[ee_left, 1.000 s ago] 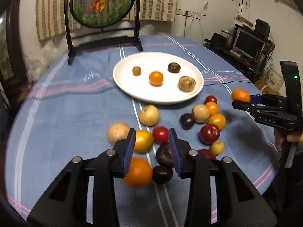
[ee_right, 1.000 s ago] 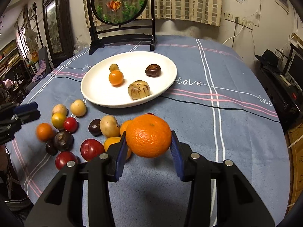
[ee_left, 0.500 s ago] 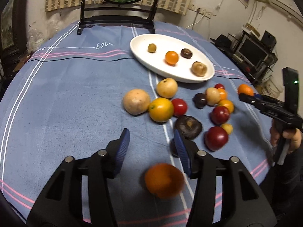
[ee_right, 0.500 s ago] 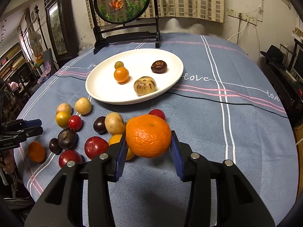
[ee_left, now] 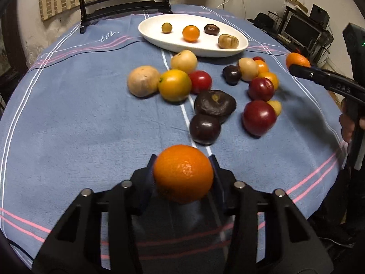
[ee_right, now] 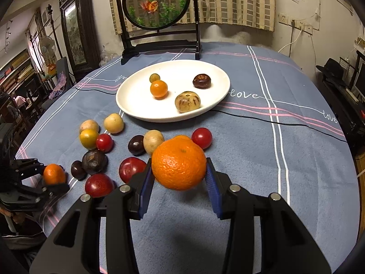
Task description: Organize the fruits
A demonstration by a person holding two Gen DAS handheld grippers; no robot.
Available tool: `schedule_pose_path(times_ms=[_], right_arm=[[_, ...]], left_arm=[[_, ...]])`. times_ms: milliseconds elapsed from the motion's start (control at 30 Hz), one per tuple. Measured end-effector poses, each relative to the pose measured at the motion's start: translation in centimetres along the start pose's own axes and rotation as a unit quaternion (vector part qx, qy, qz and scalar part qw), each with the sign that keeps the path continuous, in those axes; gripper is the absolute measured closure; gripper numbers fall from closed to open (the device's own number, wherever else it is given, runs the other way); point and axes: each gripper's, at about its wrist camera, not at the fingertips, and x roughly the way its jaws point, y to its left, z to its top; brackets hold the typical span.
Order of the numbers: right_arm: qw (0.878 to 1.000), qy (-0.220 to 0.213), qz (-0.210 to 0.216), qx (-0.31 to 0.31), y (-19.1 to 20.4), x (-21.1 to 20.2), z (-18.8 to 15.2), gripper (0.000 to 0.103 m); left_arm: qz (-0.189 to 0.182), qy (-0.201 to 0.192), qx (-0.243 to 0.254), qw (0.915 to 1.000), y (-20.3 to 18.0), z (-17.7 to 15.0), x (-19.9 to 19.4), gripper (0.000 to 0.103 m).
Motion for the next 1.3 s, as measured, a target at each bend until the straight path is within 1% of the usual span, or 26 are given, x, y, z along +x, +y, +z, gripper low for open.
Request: schedule_pose_path(times_ms=[67,267,367,467,567,667,733,800,900,967,1000,1100,1133,1167,1200,1233,1267,1300], right_arm=[[1.000,-0.001,-0.003,0.002,-0.1,-0.2,-0.1,0.059],[1.000,-0.003,-0.002,-0.003,0.0,-0.3,0.0,0.059],[1.000,-0.010,-0.004,-0.012,0.2,-0.4,0.9,0.059],[0.999,-0.020,-0.006,-0.026,0.7,-0.2,2.5,0.059],[0.999,-0.027,-0.005,-0.044,1.4,0.7,4.7,0.059],[0.998,-0.033,-0.008,-0.061,2.0,2.4,6.9,0.059],[0.997,-0.032,-0.015,-0.063,2.1,4.2,8.6,0.059],[0.997,-0.025,-0.033,-0.060,1.9,6.4,10.2,0.059],[0.998,0.005,-0.038,-0.047,0.8,9.6,12.1,0.059],[0.998,0.026,-0.038,-0.040,0.2,11.4,12.8,0.060],[0.998,0.042,-0.039,-0.036,-0.1,12.7,13.3,0.060],[0.996,0.072,-0.043,-0.016,-1.0,14.8,14.0,0.059],[0.996,0.080,-0.044,-0.008,-1.3,15.2,14.2,0.058],[0.995,0.086,-0.044,0.001,-1.6,15.6,14.2,0.055],[0.996,0.083,-0.044,0.008,-1.9,15.8,14.3,0.048],[0.996,0.070,-0.046,0.014,-2.1,15.5,14.4,0.044],[0.997,0.056,-0.050,0.019,-2.3,15.2,14.4,0.037],[0.997,0.046,-0.053,0.022,-2.4,14.9,14.3,0.037]], left_arm=[[-0.001,0.001,-0.010,1.0000,0.4,0.2,-0.2,0.059],[0.012,-0.024,0.006,0.9996,0.3,2.0,-1.8,0.059],[0.023,-0.038,0.014,0.9989,0.2,4.2,-2.3,0.059],[0.034,-0.062,0.029,0.9971,-0.2,7.3,-2.8,0.059],[0.039,-0.071,0.028,0.9963,-0.2,10.3,-2.3,0.059],[0.038,-0.080,0.026,0.9957,-0.3,14.1,-0.6,0.058],[0.060,-0.080,0.023,0.9947,-0.1,16.4,1.2,0.058],[0.063,-0.079,0.017,0.9947,0.2,18.4,3.2,0.058],[0.071,-0.059,0.000,0.9958,1.1,20.4,6.2,0.058],[0.067,-0.047,-0.009,0.9966,1.7,21.4,7.9,0.058],[0.066,-0.042,-0.014,0.9968,1.9,21.7,8.6,0.058],[0.064,-0.030,-0.034,0.9969,2.8,22.4,10.0,0.058],[0.063,-0.030,-0.037,0.9969,2.9,22.6,10.2,0.055],[0.060,-0.031,-0.041,0.9969,3.0,22.7,10.4,0.051],[0.060,-0.037,-0.044,0.9965,3.1,22.7,10.3,0.039],[0.063,-0.048,-0.046,0.9958,3.1,22.7,10.0,0.033],[0.064,-0.056,-0.045,0.9954,3.0,22.7,9.7,0.031],[0.062,-0.058,-0.043,0.9955,2.9,22.8,9.6,0.029]])
